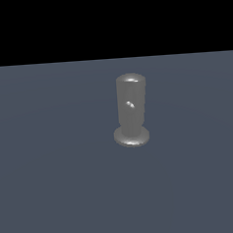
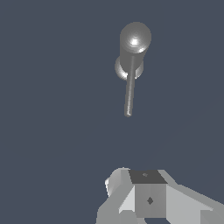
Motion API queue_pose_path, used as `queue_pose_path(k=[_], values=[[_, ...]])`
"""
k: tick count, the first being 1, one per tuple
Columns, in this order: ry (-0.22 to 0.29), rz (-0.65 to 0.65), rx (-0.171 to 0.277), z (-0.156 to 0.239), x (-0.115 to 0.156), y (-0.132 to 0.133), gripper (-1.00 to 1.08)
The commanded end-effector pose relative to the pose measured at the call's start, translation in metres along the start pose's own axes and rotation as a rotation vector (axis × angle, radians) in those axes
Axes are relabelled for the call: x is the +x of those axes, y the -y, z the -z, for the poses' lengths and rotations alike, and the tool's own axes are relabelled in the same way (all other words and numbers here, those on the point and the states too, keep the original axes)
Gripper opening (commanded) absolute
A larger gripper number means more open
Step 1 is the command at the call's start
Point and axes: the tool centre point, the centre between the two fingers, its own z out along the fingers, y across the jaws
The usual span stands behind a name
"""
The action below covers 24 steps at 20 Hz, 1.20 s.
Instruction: Turn on the faucet by rotating a designated handle.
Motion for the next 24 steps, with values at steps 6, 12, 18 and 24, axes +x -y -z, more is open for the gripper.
queue_pose_path(k=[6, 12, 18, 24], values=[[0.000, -0.002, -0.001, -0.006, 0.001, 0.001, -1.00], [-0.002, -0.011, -0.007, -0.030, 0.005, 0.003, -1.00], [-0.004, -0.025, -0.017, -0.070, 0.012, 0.007, -1.00], [-0.007, -0.044, -0.029, -0.123, 0.021, 0.012, -1.00]])
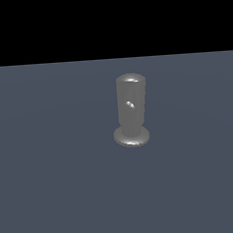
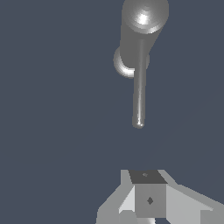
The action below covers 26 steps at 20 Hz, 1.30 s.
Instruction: Turn on the faucet by rotating a designated handle.
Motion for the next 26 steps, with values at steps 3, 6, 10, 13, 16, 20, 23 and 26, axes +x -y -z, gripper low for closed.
queue_pose_path(k=[3, 6, 10, 13, 16, 20, 23, 26], values=[[-0.002, -0.014, -0.009, -0.039, 0.007, 0.004, -1.00], [-0.004, -0.022, -0.015, -0.063, 0.011, 0.007, -1.00], [-0.005, -0.033, -0.022, -0.094, 0.017, 0.010, -1.00], [-0.006, -0.040, -0.026, -0.114, 0.022, 0.012, -1.00], [-0.007, -0.046, -0.030, -0.130, 0.026, 0.013, -1.00], [-0.008, -0.051, -0.034, -0.146, 0.030, 0.015, -1.00], [-0.008, -0.054, -0.036, -0.154, 0.033, 0.015, -1.00], [-0.009, -0.056, -0.037, -0.159, 0.034, 0.016, -1.00]])
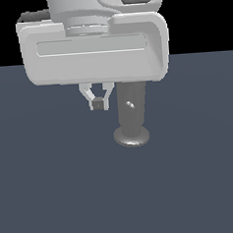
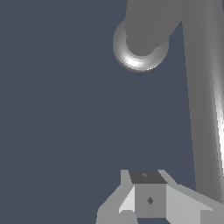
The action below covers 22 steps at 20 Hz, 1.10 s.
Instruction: Turn on the faucet by rotating a designated handle.
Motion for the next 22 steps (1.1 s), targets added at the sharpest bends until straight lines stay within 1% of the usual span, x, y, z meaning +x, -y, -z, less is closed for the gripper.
queue_pose_path(k=[1, 7, 22], values=[[-0.001, -0.002, -0.001, -0.004, 0.001, 0.001, -1.00], [-0.001, -0.002, -0.001, -0.004, 0.001, 0.001, -1.00], [-0.001, -0.002, -0.002, -0.005, 0.014, -0.072, -1.00]])
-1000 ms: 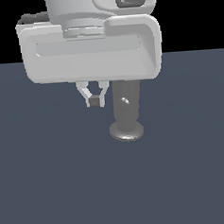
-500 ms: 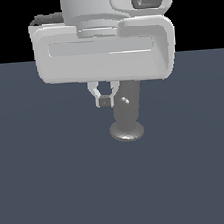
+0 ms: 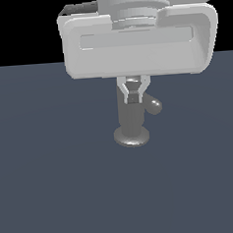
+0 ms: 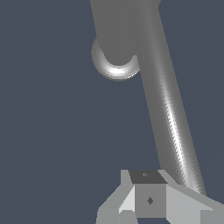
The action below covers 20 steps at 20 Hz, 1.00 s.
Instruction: Turn on the faucet by rotating a designated handle.
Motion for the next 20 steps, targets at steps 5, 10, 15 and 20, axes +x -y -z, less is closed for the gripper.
queue_pose_path(k=[5, 10, 15, 20], values=[[0.021, -0.019, -0.001, -0.011, 0.003, -0.040, -1.00], [0.021, -0.019, -0.001, -0.011, 0.007, -0.064, -1.00], [0.021, -0.019, -0.001, -0.012, 0.011, -0.087, -1.00], [0.021, -0.019, -0.001, -0.012, 0.014, -0.106, -1.00]])
